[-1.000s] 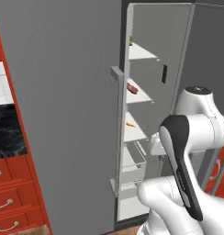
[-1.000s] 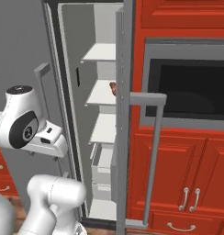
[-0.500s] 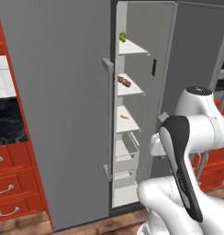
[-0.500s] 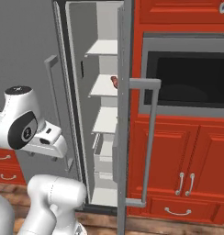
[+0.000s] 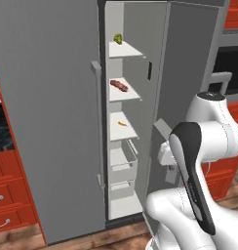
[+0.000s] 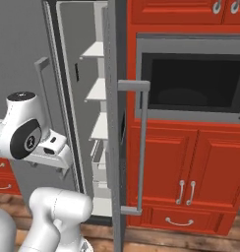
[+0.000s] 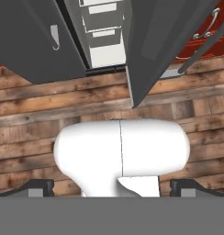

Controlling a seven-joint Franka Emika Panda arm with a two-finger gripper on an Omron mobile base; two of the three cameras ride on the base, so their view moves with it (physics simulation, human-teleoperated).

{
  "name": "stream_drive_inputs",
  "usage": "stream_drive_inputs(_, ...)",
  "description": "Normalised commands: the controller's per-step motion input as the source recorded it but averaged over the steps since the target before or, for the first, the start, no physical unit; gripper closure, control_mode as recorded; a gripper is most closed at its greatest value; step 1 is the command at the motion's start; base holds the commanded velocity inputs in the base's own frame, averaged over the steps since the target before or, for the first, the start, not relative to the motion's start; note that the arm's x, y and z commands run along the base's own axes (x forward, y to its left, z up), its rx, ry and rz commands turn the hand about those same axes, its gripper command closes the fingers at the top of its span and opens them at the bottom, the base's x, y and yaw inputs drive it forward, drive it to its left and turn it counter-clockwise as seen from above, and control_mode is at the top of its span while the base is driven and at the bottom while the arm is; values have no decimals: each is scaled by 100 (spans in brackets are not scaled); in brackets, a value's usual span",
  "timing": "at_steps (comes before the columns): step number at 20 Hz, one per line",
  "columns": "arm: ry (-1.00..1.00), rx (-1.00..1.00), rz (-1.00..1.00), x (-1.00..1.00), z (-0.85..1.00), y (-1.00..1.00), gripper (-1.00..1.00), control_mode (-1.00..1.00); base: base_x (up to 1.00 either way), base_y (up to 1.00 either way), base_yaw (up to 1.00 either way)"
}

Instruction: Store the kebab skewer in the freezer for long-term storage. Close the freezer door after placing the cooked food.

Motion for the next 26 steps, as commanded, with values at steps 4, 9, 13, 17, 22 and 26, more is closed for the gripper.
stream_drive_inputs(4,0,0,0,0,0,0,-100,100,-43,-6,0)
stream_drive_inputs(9,0,0,0,0,0,0,-100,100,-6,-4,0)
stream_drive_inputs(13,0,0,0,0,0,0,-100,100,0,-17,0)
stream_drive_inputs(17,0,0,0,0,0,0,-100,100,0,0,0)
stream_drive_inputs(22,0,0,0,0,0,0,-100,100,0,0,0)
stream_drive_inputs(26,0,0,0,0,0,0,-100,100,0,3,0)
